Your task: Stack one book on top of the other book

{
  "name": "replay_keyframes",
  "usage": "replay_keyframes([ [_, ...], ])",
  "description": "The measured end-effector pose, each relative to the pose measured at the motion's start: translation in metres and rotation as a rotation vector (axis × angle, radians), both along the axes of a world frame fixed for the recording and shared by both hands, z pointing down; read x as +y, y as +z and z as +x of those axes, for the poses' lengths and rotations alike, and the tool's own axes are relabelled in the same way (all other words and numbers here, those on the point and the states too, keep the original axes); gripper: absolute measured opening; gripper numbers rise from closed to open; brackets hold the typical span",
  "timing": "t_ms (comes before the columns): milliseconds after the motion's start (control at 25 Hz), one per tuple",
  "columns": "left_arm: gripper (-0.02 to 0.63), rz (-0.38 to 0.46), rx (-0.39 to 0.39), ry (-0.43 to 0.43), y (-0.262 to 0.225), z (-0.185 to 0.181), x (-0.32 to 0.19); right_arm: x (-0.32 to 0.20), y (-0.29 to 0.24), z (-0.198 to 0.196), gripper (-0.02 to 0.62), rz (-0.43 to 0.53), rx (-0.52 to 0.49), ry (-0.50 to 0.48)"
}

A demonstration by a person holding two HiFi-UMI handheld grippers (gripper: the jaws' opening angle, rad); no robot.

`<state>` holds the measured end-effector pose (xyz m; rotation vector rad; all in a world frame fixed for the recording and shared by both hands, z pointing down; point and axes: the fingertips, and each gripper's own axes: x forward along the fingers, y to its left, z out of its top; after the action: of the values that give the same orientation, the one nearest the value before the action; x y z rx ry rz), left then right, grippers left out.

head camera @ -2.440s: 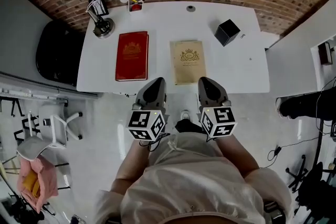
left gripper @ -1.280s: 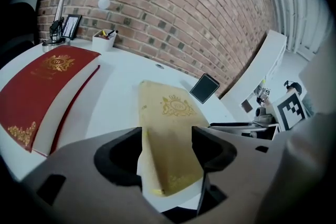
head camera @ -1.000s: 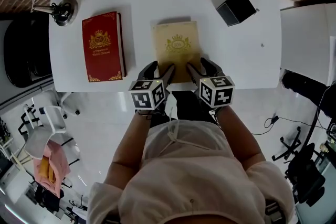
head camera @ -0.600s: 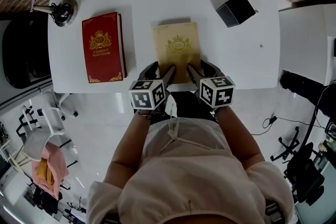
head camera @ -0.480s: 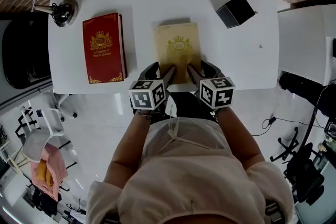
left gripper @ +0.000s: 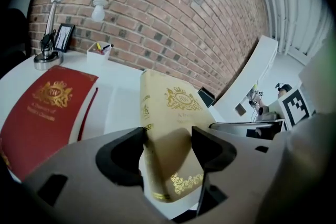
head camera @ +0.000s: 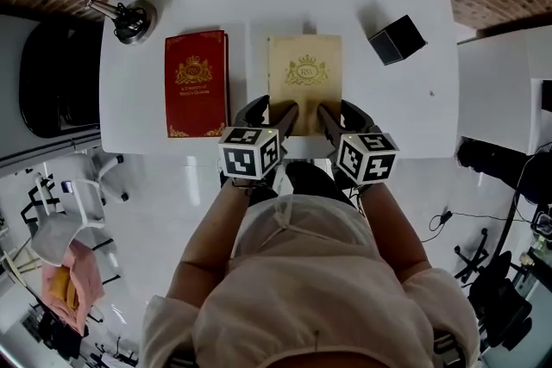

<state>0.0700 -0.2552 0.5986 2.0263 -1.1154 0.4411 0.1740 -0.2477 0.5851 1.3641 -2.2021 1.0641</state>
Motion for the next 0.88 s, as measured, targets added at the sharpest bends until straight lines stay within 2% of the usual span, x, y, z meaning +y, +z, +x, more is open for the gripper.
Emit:
replay_keyframes([
  [160,0.284,0.056,-0.014,0.028,-0.027,-0.026,-0.008,-0.004,-0.025,-0.026,0.202,0.038,-0.014,0.026],
  [440,0.283,0.098,0.014,0.011,-0.063,-0.092,-0.010,-0.003,-0.060,-0.091,0.202,0.097,-0.015,0.042],
  [880,0.284,0.102,0.023,-0.020,-0.076,-0.204,-0.003,0.002,-0.070,-0.202,0.202,0.093,-0.019,0.016],
])
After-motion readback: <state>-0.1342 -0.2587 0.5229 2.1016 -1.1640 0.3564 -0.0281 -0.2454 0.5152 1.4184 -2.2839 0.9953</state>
